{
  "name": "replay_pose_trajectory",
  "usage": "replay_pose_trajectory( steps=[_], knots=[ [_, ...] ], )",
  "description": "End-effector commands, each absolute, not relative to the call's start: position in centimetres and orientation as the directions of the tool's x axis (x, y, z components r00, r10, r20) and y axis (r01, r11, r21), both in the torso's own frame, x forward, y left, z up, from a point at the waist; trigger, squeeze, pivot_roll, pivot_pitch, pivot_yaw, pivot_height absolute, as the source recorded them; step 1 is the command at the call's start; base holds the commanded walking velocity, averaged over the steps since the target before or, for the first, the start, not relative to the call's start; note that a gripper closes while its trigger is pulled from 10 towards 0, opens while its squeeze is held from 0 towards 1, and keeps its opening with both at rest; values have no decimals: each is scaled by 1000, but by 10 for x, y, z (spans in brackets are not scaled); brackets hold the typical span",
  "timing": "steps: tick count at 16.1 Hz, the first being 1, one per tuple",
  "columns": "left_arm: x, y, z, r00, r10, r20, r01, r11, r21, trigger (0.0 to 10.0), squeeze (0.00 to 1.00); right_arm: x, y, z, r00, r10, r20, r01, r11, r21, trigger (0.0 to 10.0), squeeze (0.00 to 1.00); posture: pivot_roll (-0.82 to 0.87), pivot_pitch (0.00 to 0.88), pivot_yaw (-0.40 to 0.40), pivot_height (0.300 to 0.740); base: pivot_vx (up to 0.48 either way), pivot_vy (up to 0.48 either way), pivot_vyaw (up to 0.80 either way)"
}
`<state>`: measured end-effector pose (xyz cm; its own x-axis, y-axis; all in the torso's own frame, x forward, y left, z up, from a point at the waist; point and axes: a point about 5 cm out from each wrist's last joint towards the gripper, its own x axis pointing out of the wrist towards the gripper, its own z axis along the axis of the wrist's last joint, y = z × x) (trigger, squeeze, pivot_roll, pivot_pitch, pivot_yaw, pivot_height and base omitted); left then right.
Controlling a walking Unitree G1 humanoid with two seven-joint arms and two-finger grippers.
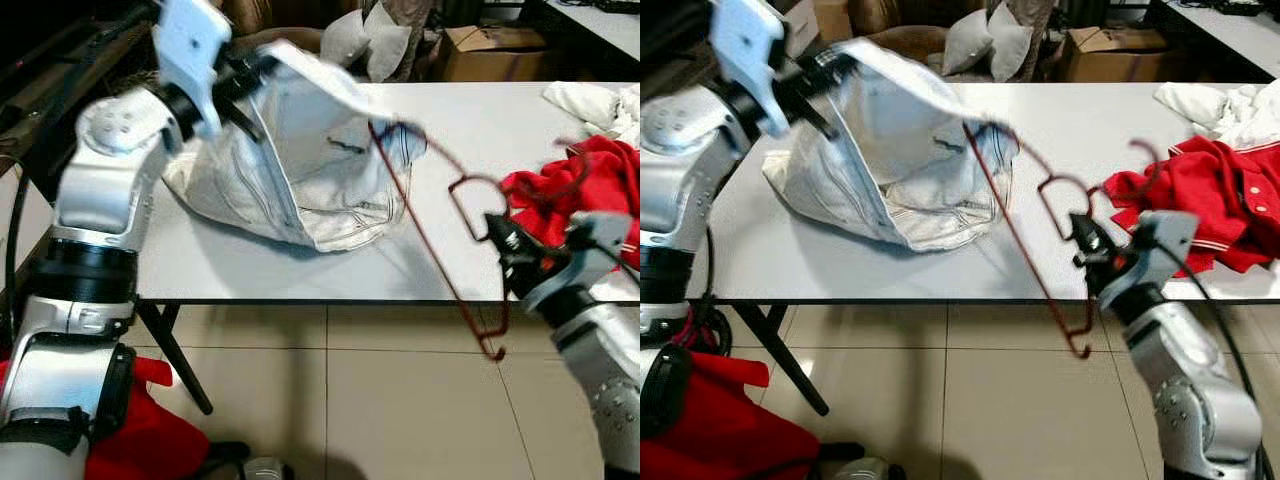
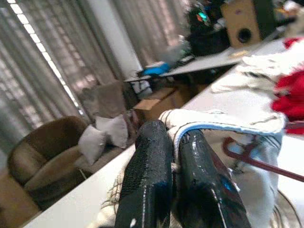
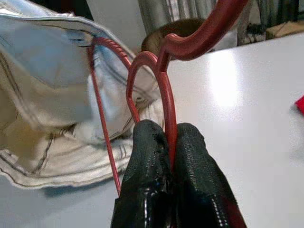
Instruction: Hang hanger
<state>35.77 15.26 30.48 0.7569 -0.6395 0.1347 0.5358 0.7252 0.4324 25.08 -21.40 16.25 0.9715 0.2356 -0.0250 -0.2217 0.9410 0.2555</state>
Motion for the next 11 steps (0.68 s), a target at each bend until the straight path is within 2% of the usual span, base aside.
replay_pose_trajectory(
  steps=[1, 3, 6, 8, 9, 10, 11],
  knots=[
    [355, 150, 309, 736, -666, 126, 546, 692, 471, 0, 0, 250, -217, 161, 976, 213, -54, -196, 955, 224, 10000, 0, -6, 0, 69, 740, 0, 0, 0],
    [354, 142, 298, 702, -710, 56, 593, 627, 505, 0, 0, 250, -219, 161, 972, 226, -68, -209, 959, 192, 10000, 0, -11, 0, 78, 740, 0, 0, 0],
    [347, 123, 292, 622, -783, 13, 693, 558, 456, 392, 0, 258, -208, 159, 953, 290, -84, -268, 941, 208, 10000, 0, -4, 0, 77, 740, 0, 0, 0],
    [339, 116, 272, 564, -818, -111, 761, 463, 455, 824, 0, 274, -199, 161, 965, 262, -34, -241, 925, 294, 10000, 0, 1, 0, 78, 740, 0, 0, 0],
    [334, 114, 260, 519, -833, -192, 808, 404, 428, 1098, 0, 290, -195, 162, 979, 206, -8, -186, 901, 391, 10000, 0, 13, 0, 77, 740, 0, 0, 0],
    [329, 111, 253, 481, -846, -231, 838, 366, 404, 1490, 0, 303, -192, 163, 987, 161, 0, -138, 847, 513, 10000, 0, 16, 0, 76, 740, 0, 0, 0],
    [328, 109, 253, 471, -853, -225, 845, 364, 391, 1686, 0, 307, -190, 162, 988, 154, -8, -122, 811, 572, 10000, 0, 16, 0, 76, 740, 0, 0, 0]
  ],
)
